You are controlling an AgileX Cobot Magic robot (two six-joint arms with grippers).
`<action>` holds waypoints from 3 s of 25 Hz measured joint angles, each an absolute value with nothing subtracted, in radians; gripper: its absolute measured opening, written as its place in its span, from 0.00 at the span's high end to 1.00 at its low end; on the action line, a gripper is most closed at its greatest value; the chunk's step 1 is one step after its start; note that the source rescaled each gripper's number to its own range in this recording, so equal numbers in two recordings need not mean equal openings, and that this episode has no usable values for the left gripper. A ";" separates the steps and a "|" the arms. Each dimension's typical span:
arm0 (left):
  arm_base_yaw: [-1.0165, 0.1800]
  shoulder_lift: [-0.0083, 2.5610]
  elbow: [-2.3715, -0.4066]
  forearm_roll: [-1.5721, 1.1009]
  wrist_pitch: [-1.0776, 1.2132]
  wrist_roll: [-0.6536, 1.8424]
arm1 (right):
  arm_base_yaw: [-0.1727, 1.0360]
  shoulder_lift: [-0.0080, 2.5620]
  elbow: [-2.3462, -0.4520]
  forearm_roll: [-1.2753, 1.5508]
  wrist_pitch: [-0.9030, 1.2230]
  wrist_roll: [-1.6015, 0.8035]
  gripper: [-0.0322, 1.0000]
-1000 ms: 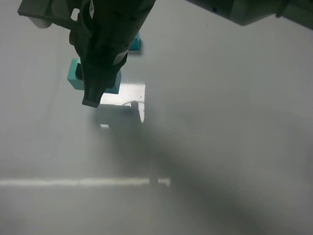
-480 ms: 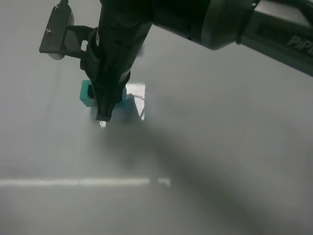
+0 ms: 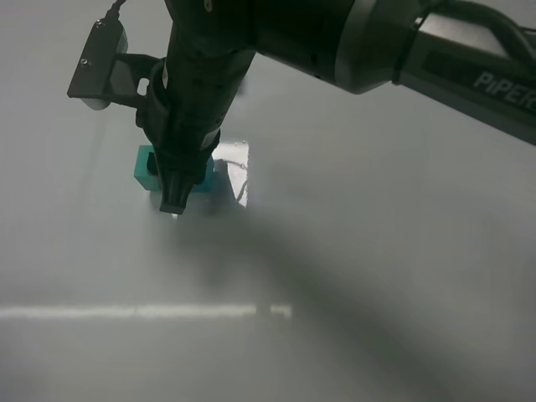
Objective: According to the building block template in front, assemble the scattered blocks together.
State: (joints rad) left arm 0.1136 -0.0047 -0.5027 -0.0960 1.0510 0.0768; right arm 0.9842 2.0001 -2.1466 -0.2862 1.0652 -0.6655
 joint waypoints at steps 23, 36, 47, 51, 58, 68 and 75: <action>0.114 -0.005 -0.503 -0.096 1.051 0.077 | 0.984 2.001 -2.147 -0.274 1.045 -0.645 0.59; 0.114 -0.005 -0.503 -0.096 1.051 0.077 | 1.040 1.869 -2.147 -0.270 1.096 -0.599 0.52; 0.114 -0.005 -0.503 -0.096 1.051 0.077 | 0.814 1.720 -2.147 -0.364 1.184 -0.498 0.52; 0.114 -0.005 -0.503 -0.096 1.051 0.077 | 0.611 1.674 -2.147 -0.367 1.200 -0.388 0.52; 0.114 -0.005 -0.503 -0.096 1.051 0.077 | 0.281 1.461 -1.925 -0.366 1.200 -0.341 0.52; 0.114 -0.005 -0.503 -0.096 1.051 0.077 | 0.111 0.913 -1.257 -0.364 1.198 -0.181 0.54; 0.114 -0.005 -0.503 -0.096 1.051 0.077 | 0.104 0.432 -0.830 -0.248 1.150 -0.076 0.54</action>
